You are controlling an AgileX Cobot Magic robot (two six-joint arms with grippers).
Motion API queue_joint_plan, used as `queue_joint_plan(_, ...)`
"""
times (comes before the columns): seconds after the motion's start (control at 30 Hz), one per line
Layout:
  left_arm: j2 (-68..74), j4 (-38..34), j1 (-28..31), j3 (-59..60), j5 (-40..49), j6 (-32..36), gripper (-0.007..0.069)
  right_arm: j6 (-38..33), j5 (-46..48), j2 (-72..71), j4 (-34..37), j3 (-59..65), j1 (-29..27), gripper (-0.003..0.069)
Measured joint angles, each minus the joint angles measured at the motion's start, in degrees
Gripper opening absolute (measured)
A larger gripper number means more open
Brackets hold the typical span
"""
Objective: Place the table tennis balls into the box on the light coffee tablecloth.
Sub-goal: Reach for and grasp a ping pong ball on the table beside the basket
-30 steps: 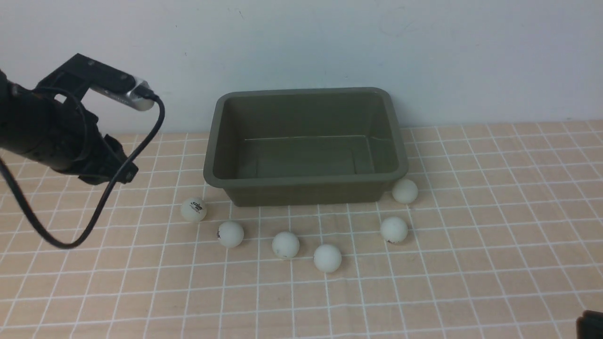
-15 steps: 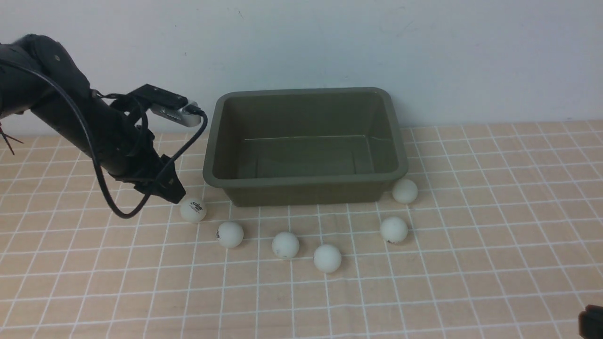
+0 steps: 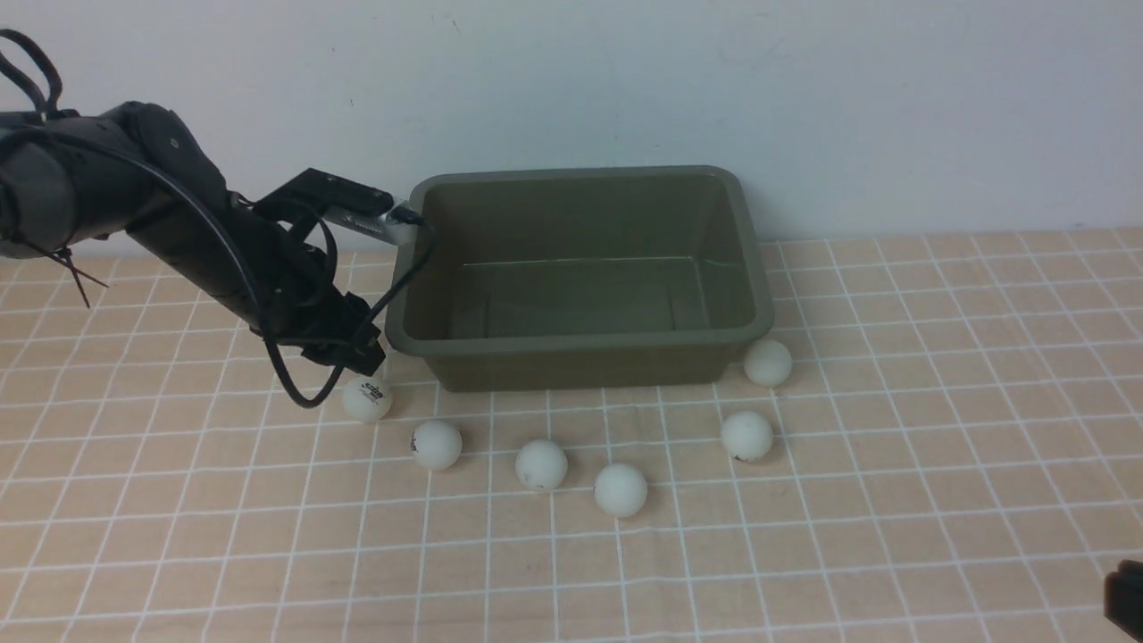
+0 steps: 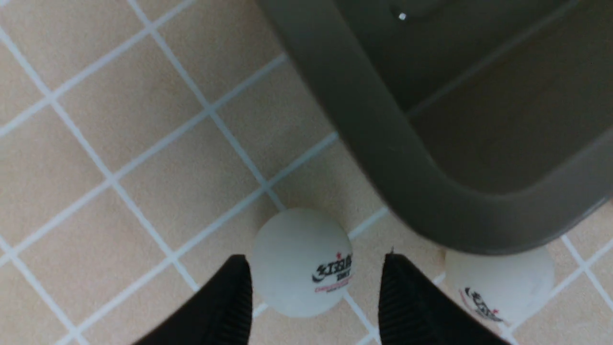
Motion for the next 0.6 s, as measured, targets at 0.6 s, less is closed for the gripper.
queue_joint_plan(0.6, 5.26, 3.90, -1.81, -0.47, -3.21, -0.61, 0.0295, 0.16, -0.28, 0.00, 0.00, 0.00, 0.00, -0.0013)
